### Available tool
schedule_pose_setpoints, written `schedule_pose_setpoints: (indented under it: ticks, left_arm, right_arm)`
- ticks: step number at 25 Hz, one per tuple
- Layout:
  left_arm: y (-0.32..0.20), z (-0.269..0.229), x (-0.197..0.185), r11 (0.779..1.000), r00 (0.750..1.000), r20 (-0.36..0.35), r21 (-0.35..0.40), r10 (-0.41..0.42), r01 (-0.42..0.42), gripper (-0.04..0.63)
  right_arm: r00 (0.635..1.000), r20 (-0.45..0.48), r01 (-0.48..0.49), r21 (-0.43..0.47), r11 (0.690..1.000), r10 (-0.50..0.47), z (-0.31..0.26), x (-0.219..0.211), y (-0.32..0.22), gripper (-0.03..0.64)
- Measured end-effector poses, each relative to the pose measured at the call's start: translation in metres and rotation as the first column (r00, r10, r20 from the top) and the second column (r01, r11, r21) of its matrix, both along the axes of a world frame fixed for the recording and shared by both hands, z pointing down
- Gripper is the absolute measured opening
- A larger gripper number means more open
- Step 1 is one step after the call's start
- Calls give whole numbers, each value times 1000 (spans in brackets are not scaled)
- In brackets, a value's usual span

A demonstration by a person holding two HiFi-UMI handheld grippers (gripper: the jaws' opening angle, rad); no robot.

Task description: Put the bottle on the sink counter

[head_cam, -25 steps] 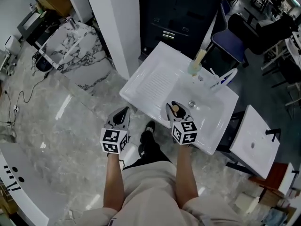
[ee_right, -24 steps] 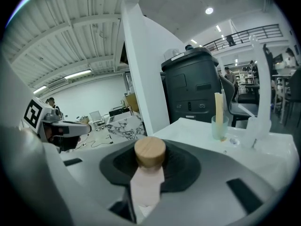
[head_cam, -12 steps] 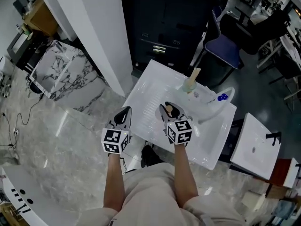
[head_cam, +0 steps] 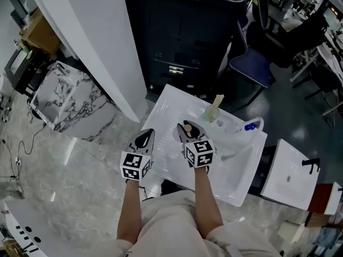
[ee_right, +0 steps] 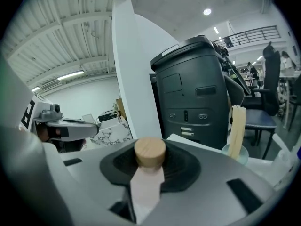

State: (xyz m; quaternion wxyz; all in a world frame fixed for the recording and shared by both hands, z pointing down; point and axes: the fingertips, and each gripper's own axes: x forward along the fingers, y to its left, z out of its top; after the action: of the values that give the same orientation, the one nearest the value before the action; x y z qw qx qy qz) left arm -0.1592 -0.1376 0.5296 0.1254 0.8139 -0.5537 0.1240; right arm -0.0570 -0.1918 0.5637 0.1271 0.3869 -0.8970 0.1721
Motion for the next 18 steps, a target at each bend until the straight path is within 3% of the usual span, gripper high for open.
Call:
schedule_pose_setpoints:
  ticks: [18]
  left_arm:
    - [-9, 9, 3, 1000, 1000, 3, -17, -9, 9, 6]
  right_arm:
    - [1000, 22, -20, 54, 998, 19, -2, 7, -34, 104]
